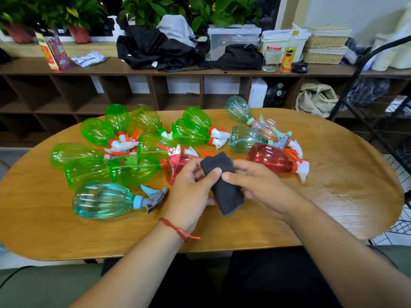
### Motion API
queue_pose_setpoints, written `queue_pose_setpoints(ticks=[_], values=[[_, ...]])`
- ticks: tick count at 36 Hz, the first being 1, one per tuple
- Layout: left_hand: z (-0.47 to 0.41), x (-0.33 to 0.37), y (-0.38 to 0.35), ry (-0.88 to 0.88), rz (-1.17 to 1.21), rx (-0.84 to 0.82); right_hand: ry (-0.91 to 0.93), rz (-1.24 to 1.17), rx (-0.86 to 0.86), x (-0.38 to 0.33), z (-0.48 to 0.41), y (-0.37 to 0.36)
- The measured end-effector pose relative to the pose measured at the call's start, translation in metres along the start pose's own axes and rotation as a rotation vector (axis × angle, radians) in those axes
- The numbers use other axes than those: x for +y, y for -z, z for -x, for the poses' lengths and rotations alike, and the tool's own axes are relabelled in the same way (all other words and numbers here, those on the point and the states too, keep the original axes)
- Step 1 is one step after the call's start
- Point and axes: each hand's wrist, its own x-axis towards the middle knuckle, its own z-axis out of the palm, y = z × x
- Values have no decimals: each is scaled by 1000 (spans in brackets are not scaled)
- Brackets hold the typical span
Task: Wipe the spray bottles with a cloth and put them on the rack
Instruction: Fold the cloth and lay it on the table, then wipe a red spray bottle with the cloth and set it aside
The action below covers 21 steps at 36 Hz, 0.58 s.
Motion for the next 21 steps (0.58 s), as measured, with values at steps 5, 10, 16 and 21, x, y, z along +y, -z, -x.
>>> queue_pose_setpoints(ticks=[5,10,16,21], values=[[-32,14,17,-98,-307,-79,40,-48,56,1,-24,5],[-60,44,46,-188,-486,-102,63,-115,109,-18,-57,10],[-84,56,95,-437,-1215,-255,107,-161,168,-34,-102,8],[-91,57,84,-417,-1659,-426,188,-187,234,-31,-120,4]])
